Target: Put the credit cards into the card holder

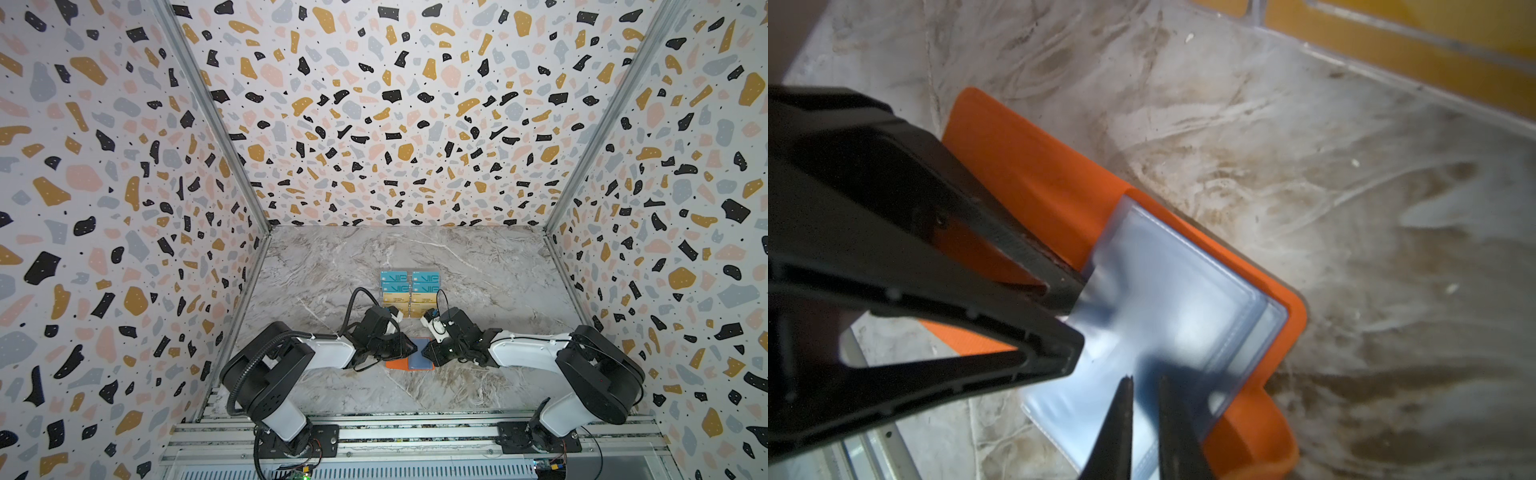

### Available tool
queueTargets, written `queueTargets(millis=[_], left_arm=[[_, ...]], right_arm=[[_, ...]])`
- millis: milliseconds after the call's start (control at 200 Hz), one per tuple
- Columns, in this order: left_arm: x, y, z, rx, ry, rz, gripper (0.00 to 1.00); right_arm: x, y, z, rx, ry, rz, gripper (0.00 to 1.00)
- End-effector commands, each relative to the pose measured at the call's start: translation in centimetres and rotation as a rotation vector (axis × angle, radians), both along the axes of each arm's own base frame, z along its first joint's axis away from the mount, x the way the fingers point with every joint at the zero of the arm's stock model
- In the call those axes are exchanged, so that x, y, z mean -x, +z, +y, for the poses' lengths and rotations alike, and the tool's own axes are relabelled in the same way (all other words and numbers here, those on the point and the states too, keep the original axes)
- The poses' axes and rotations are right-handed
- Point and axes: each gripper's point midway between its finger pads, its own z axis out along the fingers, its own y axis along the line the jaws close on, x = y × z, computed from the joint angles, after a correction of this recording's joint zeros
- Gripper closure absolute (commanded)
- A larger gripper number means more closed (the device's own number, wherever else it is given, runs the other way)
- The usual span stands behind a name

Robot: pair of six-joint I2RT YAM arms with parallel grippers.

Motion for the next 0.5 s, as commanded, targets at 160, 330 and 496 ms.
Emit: queueTargets(millis=[160,330,496], left_arm=[[0.01,-0.45,-0.56,0.035,0.013,0.028,0.7],[0.07,-0.08,-0.82,0.113,0.05,0.063,0.7],[0.13,0.27,-0.89,0.182,0.083,0.078,0.7]], right_arm=[[0.02,-0.49,-0.49,0.035,-0.008,0.015,0.84],[0.01,-0.37,-0.46,0.033,-0.007,0.013,0.84],[-0.1,-0.15,-0.35,0.026,-0.009,0.009,0.84]])
